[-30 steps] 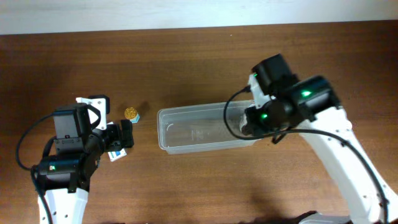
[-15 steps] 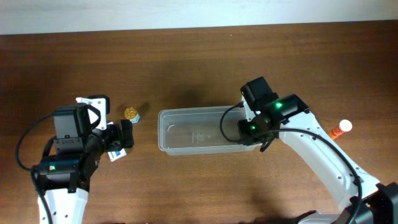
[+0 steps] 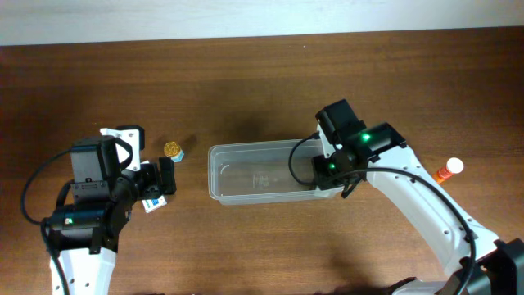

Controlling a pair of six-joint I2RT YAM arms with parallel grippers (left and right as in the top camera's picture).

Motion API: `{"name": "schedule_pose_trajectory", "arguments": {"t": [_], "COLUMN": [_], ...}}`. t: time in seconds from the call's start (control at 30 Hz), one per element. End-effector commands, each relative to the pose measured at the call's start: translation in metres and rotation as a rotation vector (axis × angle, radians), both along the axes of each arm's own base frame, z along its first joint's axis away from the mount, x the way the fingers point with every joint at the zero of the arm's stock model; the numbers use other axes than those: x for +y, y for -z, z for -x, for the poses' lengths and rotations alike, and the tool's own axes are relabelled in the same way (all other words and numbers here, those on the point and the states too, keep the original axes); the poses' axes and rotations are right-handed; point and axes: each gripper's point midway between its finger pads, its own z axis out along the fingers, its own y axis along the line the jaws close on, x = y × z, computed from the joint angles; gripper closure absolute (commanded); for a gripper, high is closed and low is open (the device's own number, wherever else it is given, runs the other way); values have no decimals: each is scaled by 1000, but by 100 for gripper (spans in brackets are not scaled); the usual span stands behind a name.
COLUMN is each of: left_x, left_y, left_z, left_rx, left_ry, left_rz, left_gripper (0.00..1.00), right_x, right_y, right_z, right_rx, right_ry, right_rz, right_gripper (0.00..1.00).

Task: Pack container
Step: 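Place the Woods bottle into the container beside the white bottle, then move the right gripper to the orange Redoxon tube and grasp it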

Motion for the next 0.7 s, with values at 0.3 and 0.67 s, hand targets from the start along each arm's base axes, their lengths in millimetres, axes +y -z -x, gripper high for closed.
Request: {"name": "schedule_pose_trajectory", "arguments": {"t": [0.3,0.67], "left_x": [-1,-2], "left_y": [-9,-9], "left_z": [-3,-3], "left_rx": [-23,-22], "left_ry": [1,1], "left_rz": [14,15], "left_gripper": [1,1], "right_x": [-108,-252], "right_y": [-136,-90], "right_z": [-44,-20], "right_rx": [-255,-20], "right_ry": [416,838], "right_rz": [114,-7], "right_gripper": [37,29]}}
